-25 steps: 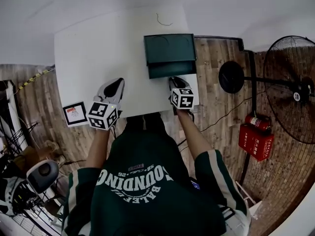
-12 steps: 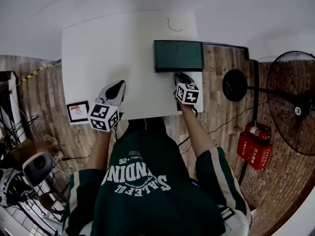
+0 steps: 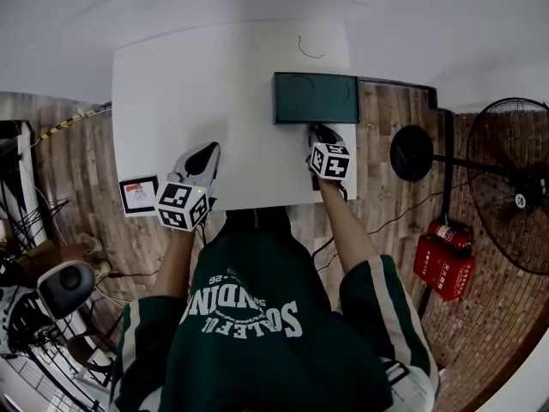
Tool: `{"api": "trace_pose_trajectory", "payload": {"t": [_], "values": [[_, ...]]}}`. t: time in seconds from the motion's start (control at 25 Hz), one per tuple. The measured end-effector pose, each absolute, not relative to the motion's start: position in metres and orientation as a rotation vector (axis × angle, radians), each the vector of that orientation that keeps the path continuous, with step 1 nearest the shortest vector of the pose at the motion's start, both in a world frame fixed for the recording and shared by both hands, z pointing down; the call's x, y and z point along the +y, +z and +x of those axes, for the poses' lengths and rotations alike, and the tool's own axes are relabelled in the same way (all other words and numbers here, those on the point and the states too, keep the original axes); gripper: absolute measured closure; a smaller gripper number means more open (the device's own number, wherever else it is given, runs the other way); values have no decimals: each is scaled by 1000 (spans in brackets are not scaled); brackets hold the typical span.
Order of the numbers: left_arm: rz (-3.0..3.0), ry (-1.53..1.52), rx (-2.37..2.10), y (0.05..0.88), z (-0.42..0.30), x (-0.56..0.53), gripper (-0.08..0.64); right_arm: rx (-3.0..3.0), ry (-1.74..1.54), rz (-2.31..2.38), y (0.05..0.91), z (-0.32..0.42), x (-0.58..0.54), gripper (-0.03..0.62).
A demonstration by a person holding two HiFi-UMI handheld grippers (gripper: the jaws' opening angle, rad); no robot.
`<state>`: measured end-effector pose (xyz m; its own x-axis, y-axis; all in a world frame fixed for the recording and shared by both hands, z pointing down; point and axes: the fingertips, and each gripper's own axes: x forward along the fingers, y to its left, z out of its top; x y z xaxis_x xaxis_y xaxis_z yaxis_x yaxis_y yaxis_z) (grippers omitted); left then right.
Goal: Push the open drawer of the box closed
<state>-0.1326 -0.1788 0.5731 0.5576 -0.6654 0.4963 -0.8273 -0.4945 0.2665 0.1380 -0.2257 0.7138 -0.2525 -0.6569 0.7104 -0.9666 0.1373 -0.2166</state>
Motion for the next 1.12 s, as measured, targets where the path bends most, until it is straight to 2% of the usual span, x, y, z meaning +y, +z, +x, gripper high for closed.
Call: {"api": "trace_pose_trajectory", "payload": {"t": [0.44,0.52,0.64,1.12], "values": [[2375,442,-1180,557,-121,-171,508,-1976,935,1590,698,143,-192,525],[2387,439,-1178,554,-122,-172,508,-2005,909,1597,685,141,-192,555],[2407,431,-1180,547,-124,-174,508,-2052,847,1617,661,138,-194,588],[2516,357,-1238,500,-137,-197,508,-2363,464,1638,520,93,-212,591]]}}
